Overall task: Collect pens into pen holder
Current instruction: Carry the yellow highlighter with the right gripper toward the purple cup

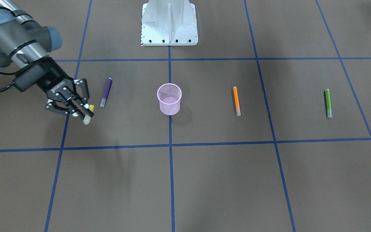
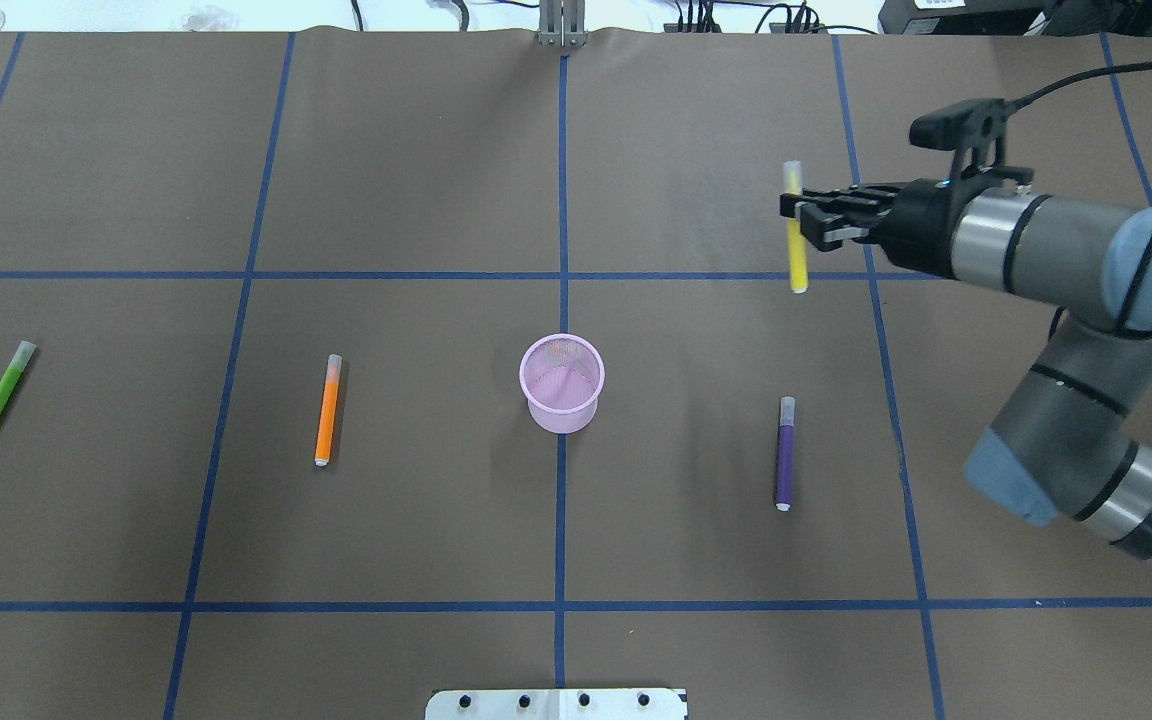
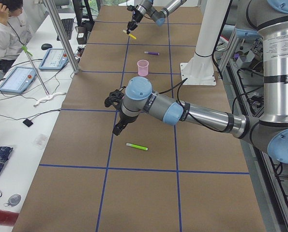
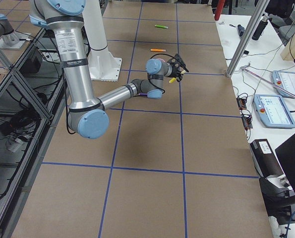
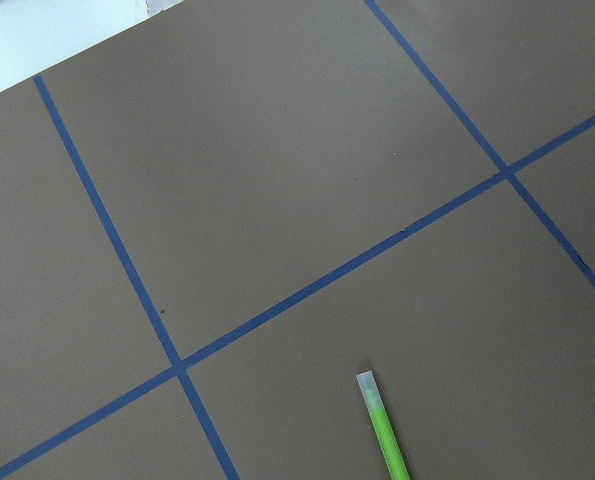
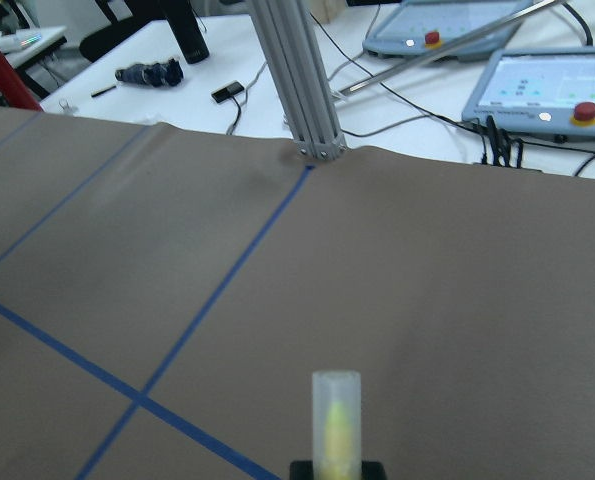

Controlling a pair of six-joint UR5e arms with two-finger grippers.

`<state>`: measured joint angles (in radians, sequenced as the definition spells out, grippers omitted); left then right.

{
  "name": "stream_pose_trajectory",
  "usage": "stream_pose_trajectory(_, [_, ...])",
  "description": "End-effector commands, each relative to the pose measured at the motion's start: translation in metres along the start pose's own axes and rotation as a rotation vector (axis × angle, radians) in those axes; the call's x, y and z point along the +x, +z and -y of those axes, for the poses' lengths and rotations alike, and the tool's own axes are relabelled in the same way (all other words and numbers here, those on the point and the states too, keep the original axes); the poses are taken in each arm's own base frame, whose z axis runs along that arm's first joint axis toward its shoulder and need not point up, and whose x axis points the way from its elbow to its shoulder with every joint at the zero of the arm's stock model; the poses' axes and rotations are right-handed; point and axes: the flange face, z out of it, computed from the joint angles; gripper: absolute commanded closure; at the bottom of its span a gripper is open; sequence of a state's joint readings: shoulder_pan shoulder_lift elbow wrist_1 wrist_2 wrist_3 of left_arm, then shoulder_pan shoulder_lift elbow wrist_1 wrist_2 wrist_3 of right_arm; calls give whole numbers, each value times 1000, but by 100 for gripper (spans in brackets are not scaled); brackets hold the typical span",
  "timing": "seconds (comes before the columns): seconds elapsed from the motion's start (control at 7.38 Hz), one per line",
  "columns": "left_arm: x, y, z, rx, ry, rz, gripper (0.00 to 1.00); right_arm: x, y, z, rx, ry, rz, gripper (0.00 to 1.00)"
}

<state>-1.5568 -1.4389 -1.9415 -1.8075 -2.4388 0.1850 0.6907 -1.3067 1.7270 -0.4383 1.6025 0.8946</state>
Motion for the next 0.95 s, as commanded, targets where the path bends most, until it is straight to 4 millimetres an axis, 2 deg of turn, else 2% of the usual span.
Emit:
stream_pose_trajectory(0.0, [0,3,-1,-3,-2,-15,0,-132,46,-29,132,33,-36,100])
stream_pose_trajectory(0.14, [-2,5,-2,-7,-7,-15,0,-178,54,-41,170,39,-59,100])
stream_pose_trajectory(0.41, [-2,5,-2,-8,-8,-17,0,-241,56,-83,226,29,-144,100])
stream_pose_trajectory(0.54, [-2,5,-2,-8,-8,-17,0,-252,58,-107,216,-1,-193,100])
stream_pose_trajectory(0.81, [-2,5,-3,-9,-8,-17,0,-244,71,-126,214,-33,-241,100])
